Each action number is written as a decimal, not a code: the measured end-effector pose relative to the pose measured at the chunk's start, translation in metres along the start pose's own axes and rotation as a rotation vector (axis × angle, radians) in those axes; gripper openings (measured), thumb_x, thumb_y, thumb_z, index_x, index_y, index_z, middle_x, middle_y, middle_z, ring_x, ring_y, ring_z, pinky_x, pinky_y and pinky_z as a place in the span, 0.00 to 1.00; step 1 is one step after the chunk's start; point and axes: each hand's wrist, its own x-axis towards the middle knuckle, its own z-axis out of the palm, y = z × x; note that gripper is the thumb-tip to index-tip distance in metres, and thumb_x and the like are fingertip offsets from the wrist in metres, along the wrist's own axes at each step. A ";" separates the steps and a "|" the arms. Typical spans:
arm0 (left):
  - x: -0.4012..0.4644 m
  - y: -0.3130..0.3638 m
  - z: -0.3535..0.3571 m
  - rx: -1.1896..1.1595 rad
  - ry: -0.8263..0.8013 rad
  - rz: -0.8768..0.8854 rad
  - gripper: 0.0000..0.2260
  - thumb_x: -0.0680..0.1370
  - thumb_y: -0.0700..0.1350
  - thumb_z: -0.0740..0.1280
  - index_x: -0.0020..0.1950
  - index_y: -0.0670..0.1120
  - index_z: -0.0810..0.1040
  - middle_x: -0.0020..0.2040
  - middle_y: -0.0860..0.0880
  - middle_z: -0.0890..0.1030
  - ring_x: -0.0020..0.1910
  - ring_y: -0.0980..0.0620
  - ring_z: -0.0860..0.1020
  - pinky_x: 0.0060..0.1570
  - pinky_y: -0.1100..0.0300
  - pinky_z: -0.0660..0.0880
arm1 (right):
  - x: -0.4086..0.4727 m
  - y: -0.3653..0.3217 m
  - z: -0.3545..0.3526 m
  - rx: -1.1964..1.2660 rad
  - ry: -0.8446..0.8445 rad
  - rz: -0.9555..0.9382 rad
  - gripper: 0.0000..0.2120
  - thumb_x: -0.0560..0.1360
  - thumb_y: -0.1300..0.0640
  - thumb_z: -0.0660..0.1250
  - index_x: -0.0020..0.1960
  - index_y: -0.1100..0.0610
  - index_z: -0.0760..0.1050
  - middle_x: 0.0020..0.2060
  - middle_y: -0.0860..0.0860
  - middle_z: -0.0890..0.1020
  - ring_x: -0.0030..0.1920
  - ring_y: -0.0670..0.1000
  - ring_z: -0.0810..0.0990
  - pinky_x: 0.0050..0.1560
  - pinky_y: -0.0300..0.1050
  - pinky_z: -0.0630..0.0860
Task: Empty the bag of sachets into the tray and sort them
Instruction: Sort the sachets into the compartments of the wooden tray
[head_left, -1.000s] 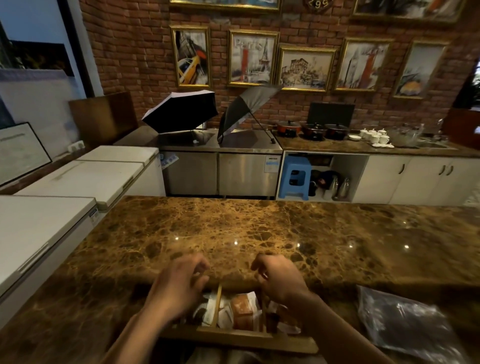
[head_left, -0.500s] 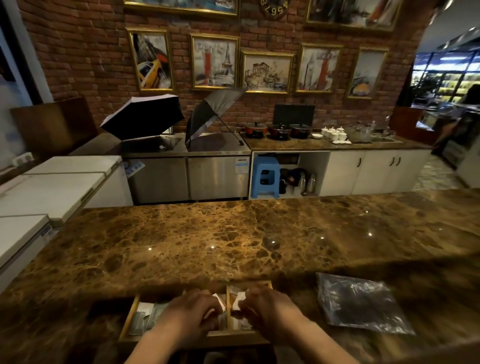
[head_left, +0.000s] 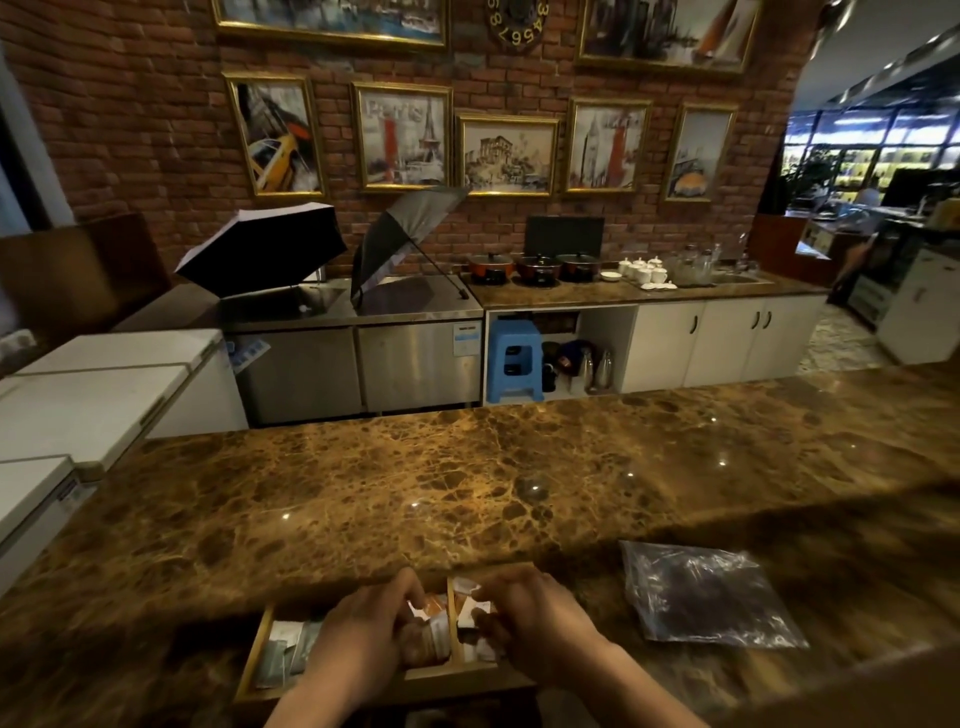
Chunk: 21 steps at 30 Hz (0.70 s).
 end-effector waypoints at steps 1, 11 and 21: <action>0.001 0.001 -0.002 -0.024 0.011 -0.004 0.09 0.77 0.49 0.66 0.51 0.60 0.68 0.48 0.59 0.80 0.49 0.58 0.76 0.50 0.57 0.74 | 0.000 -0.001 -0.002 0.001 0.009 0.003 0.16 0.80 0.45 0.62 0.67 0.46 0.76 0.66 0.48 0.79 0.63 0.51 0.78 0.60 0.48 0.75; 0.010 0.011 -0.022 -0.087 0.143 -0.012 0.05 0.79 0.49 0.66 0.50 0.59 0.73 0.47 0.61 0.79 0.48 0.60 0.76 0.46 0.58 0.73 | -0.008 -0.006 -0.007 0.032 0.057 0.066 0.14 0.80 0.46 0.64 0.65 0.43 0.75 0.66 0.47 0.76 0.63 0.50 0.75 0.60 0.46 0.73; 0.012 -0.008 -0.008 -0.012 0.068 -0.045 0.07 0.77 0.50 0.68 0.49 0.60 0.72 0.54 0.57 0.76 0.56 0.54 0.74 0.56 0.54 0.75 | -0.016 -0.010 -0.003 0.010 0.040 0.100 0.15 0.79 0.46 0.64 0.65 0.44 0.75 0.66 0.47 0.76 0.64 0.50 0.75 0.62 0.47 0.73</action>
